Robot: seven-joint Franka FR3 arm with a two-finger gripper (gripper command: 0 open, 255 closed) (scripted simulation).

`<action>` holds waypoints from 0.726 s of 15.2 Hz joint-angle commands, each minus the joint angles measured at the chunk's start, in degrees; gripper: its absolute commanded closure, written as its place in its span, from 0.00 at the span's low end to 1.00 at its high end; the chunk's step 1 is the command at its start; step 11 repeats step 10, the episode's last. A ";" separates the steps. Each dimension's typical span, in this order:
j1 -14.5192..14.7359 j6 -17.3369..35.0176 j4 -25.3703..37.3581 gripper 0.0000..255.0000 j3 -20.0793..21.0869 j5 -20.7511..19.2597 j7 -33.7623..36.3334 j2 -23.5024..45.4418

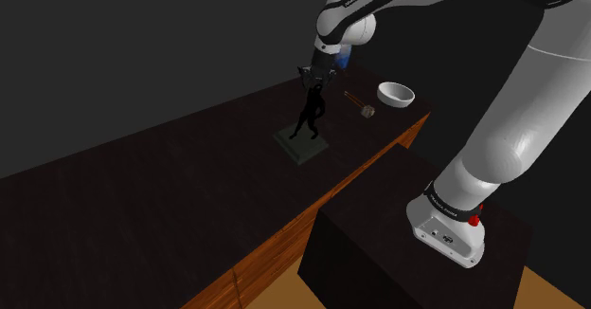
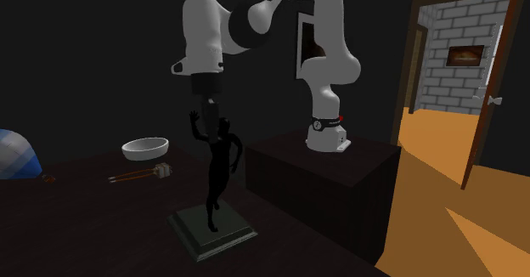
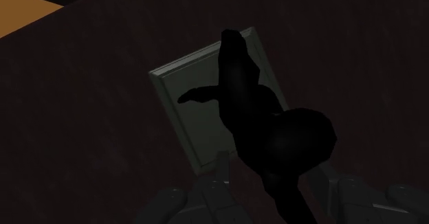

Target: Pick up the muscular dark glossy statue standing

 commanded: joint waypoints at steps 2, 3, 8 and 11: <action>-0.05 -2.12 0.72 1.00 -0.11 -0.36 0.38 -1.47; -0.05 -2.83 0.99 1.00 -0.13 -0.48 0.53 -1.92; -0.08 -6.43 2.53 1.00 -0.23 -1.02 1.24 -4.02; -0.09 -6.53 2.58 1.00 -0.23 -1.04 1.26 -4.08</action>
